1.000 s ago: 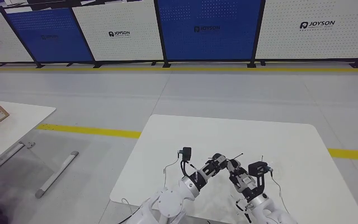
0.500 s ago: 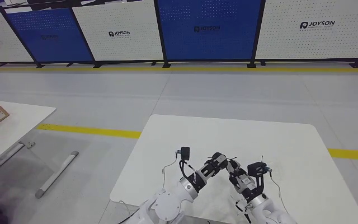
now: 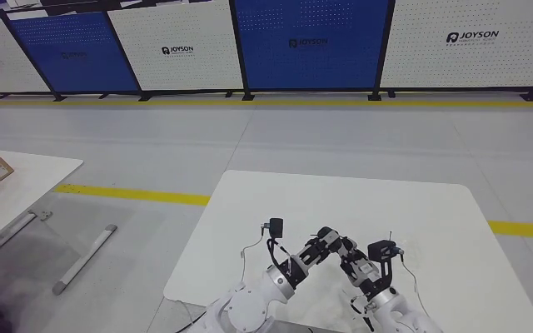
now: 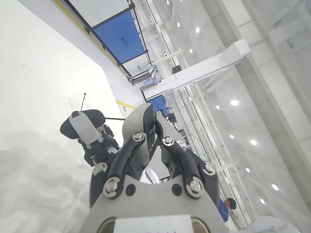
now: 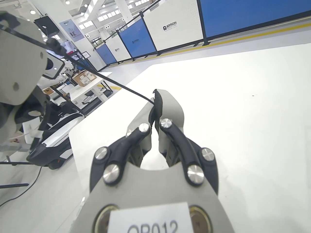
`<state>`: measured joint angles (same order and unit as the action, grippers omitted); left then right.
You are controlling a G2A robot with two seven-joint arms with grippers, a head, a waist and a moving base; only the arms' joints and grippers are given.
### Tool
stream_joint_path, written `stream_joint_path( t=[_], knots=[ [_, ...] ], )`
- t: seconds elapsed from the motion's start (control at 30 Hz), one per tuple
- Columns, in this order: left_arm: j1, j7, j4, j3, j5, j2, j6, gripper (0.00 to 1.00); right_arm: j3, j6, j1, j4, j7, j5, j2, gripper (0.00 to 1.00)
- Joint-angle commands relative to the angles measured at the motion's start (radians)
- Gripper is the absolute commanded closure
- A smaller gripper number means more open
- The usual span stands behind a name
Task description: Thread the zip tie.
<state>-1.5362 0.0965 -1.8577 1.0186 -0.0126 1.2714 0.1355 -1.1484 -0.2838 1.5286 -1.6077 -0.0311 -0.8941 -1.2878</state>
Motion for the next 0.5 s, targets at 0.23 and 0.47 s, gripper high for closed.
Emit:
stream_joint_path(
  t=[0.23, 0.47],
  knots=[
    [0.001, -0.033, 0.014, 0.007, -0.014, 0.001, -0.02, 1.0, -0.005, -0.045, -0.004, 0.009, 0.007, 0.052, 0.001, 0.0],
    [0.019, -0.074, 0.089, 0.041, -0.033, 0.002, -0.041, 1.0, -0.099, -0.056, 0.107, -0.111, 0.147, 0.17, 0.021, 0.0]
  ],
)
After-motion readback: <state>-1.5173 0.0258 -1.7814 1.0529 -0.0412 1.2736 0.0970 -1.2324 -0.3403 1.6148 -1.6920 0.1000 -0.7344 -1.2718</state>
